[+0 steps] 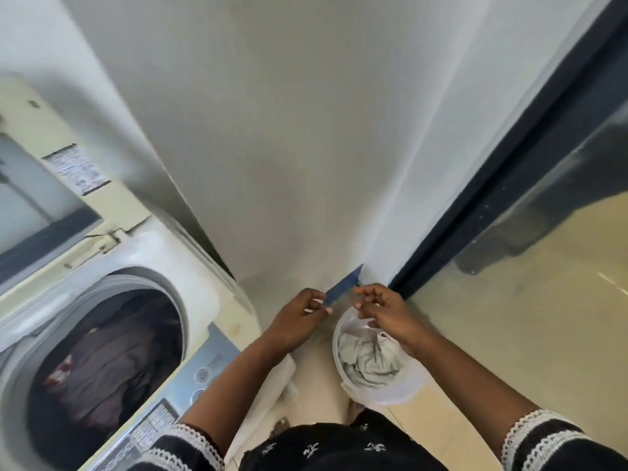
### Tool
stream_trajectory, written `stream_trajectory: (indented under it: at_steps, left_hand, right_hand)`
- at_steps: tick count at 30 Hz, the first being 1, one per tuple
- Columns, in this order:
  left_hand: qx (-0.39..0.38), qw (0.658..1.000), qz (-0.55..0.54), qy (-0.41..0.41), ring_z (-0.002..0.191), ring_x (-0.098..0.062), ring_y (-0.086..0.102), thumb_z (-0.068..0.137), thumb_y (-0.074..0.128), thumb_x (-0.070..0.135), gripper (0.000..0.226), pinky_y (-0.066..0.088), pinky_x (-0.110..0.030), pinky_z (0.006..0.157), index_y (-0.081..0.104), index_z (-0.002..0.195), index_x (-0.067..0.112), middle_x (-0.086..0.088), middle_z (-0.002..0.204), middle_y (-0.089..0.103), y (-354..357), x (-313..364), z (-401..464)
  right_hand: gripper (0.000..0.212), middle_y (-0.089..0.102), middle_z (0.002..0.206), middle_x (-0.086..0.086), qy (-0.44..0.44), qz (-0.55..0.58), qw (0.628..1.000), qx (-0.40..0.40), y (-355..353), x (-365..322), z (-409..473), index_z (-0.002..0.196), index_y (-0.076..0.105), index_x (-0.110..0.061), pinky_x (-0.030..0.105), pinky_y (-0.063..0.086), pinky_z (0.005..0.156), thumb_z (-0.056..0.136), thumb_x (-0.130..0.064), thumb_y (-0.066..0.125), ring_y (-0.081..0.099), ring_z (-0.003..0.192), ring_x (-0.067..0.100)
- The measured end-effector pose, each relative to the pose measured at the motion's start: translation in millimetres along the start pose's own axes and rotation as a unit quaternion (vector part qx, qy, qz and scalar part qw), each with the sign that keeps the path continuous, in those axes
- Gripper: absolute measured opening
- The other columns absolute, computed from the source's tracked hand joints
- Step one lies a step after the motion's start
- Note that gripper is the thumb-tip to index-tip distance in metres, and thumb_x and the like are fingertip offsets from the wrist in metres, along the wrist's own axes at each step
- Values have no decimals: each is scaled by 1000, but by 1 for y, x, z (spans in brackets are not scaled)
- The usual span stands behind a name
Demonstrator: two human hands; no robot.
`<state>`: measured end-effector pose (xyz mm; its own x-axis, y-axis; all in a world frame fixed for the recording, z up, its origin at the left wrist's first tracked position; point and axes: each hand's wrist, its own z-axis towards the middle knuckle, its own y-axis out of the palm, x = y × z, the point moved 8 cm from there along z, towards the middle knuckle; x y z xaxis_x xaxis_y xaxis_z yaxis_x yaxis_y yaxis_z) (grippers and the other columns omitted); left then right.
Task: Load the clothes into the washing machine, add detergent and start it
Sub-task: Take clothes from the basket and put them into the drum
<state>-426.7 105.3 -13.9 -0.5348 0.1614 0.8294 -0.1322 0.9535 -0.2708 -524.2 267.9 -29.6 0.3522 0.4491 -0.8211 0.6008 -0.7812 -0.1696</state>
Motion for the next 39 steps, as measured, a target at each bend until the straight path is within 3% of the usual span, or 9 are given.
stream_trajectory:
  at_steps: [10, 14, 20, 25, 28, 30, 33, 36, 39]
  left_hand:
    - [-87, 985, -50, -140, 89, -12, 61, 94, 62, 28, 29, 49, -27, 82, 56, 121, 17, -5, 102, 64, 86, -37, 57]
    - [-101, 979, 14, -178, 100, -19, 63, 93, 61, 34, 29, 51, -34, 91, 55, 119, 22, -6, 108, 66, 113, -72, 86]
    - [-132, 963, 123, -198, 97, -12, 56, 95, 58, 38, 36, 41, -14, 69, 51, 127, 22, 0, 118, 62, 150, -131, 133]
    - [-91, 966, 173, -166, 112, -10, 50, 94, 61, 31, 40, 34, -16, 90, 50, 130, 19, 1, 131, 53, 180, -205, 187]
    - [-85, 972, 189, -108, 119, -14, 50, 94, 60, 27, 40, 39, -25, 101, 51, 132, 18, 1, 132, 53, 202, -244, 213]
    - [-81, 974, 202, -67, 120, -18, 52, 93, 60, 21, 37, 42, -33, 104, 54, 130, 16, -2, 132, 55, 215, -263, 230]
    - [-33, 964, 266, 7, 123, -25, 53, 87, 62, 9, 32, 45, -39, 106, 62, 120, 13, -7, 129, 58, 229, -285, 260]
    - [22, 961, 272, 38, 128, -27, 49, 88, 57, 4, 30, 43, -37, 106, 65, 116, 13, -11, 134, 55, 229, -297, 276]
    - [55, 964, 252, 59, 128, -23, 48, 89, 54, 1, 31, 45, -31, 104, 67, 114, 14, -9, 134, 54, 228, -312, 279]
  right_hand:
    - [21, 71, 101, 10, 178, 99, 975, 94, -102, 108, 29, 113, 64, -12, 30, 48, 68, 93, -5, 61, 62, 80, 25]
    - [21, 70, 102, 10, 224, 94, 967, 74, -111, 150, 57, 114, 63, -15, 31, 49, 70, 95, -8, 58, 63, 84, 24]
    - [19, 68, 89, 6, 286, 87, 952, 62, -104, 243, 116, 110, 61, -14, 28, 45, 64, 93, -6, 61, 61, 71, 20]
    - [22, 63, 89, 10, 322, -12, 946, 15, -71, 356, 185, 106, 63, -12, 25, 37, 55, 85, -9, 67, 55, 69, 22]
    - [34, 63, 104, 4, 272, -172, 944, -67, -34, 406, 235, 119, 60, -15, 30, 46, 77, 86, -20, 67, 59, 96, 24]
    - [41, 57, 125, 6, 209, -332, 910, -137, -10, 427, 261, 128, 54, -18, 34, 44, 94, 88, -25, 62, 56, 118, 28]
    - [46, 39, 138, 9, 137, -499, 829, -212, 29, 462, 294, 136, 46, -24, 42, 44, 98, 91, -24, 53, 51, 125, 30]
    - [47, 6, 161, 9, 85, -590, 755, -275, 65, 490, 317, 138, 46, -33, 43, 44, 99, 93, -20, 51, 45, 131, 29]
    - [44, -24, 163, 5, 87, -615, 726, -295, 83, 515, 339, 136, 54, -30, 41, 48, 94, 95, -15, 50, 51, 127, 28]
